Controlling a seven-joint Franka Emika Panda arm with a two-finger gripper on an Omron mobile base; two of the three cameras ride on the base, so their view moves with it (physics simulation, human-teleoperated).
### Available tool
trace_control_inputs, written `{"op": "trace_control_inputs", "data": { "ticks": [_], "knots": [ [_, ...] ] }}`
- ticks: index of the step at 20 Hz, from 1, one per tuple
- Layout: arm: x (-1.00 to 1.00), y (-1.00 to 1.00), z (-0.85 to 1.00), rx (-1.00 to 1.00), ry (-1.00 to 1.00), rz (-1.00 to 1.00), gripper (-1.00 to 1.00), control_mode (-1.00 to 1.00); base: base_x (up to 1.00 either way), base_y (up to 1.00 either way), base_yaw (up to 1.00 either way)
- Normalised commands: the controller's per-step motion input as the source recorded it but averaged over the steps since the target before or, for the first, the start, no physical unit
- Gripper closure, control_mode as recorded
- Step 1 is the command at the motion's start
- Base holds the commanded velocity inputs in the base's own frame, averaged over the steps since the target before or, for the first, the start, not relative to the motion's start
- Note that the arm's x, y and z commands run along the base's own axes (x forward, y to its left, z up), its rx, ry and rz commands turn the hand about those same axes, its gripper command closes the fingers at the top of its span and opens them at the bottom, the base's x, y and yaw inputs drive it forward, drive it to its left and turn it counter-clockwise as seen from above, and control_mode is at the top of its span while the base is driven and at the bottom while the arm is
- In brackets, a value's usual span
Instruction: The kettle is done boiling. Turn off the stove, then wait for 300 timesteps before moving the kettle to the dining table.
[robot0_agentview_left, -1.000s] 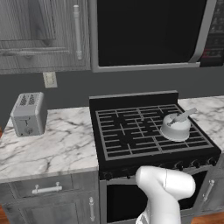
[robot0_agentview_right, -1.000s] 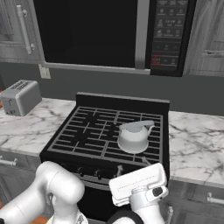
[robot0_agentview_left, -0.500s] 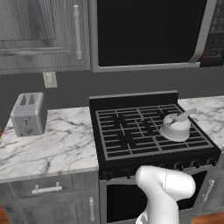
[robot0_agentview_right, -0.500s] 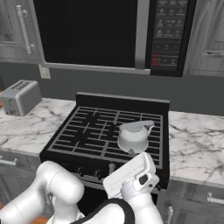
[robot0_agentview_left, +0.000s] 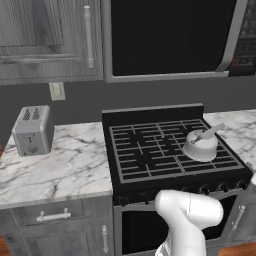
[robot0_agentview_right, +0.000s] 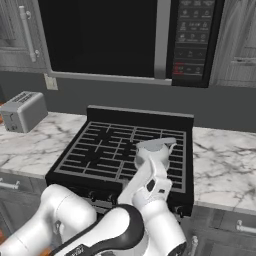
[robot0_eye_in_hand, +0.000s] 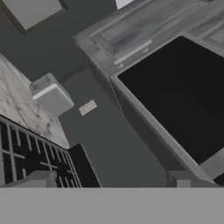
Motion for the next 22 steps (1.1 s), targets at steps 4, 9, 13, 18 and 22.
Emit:
{"op": "trace_control_inputs", "data": {
  "ticks": [4, 9, 13, 18, 22],
  "knots": [
    [0.26, 0.04, 0.07, -0.24, 0.0, -0.02, -1.0, -1.0, 0.0, 0.0, 0.0],
    [0.29, 0.0, 0.05, -0.23, 0.01, -0.03, -1.0, -1.0, 0.0, 0.0, 0.0],
    [0.28, 0.0, 0.06, -0.22, 0.02, -0.02, -1.0, -1.0, 0.0, 0.0, 0.0],
    [0.25, 0.0, 0.08, -0.21, 0.04, -0.01, -1.0, -1.0, 0.0, 0.0, 0.0],
    [0.22, 0.0, 0.07, -0.18, 0.06, 0.0, -1.0, -1.0, 0.0, 0.0, 0.0]
  ]
}}
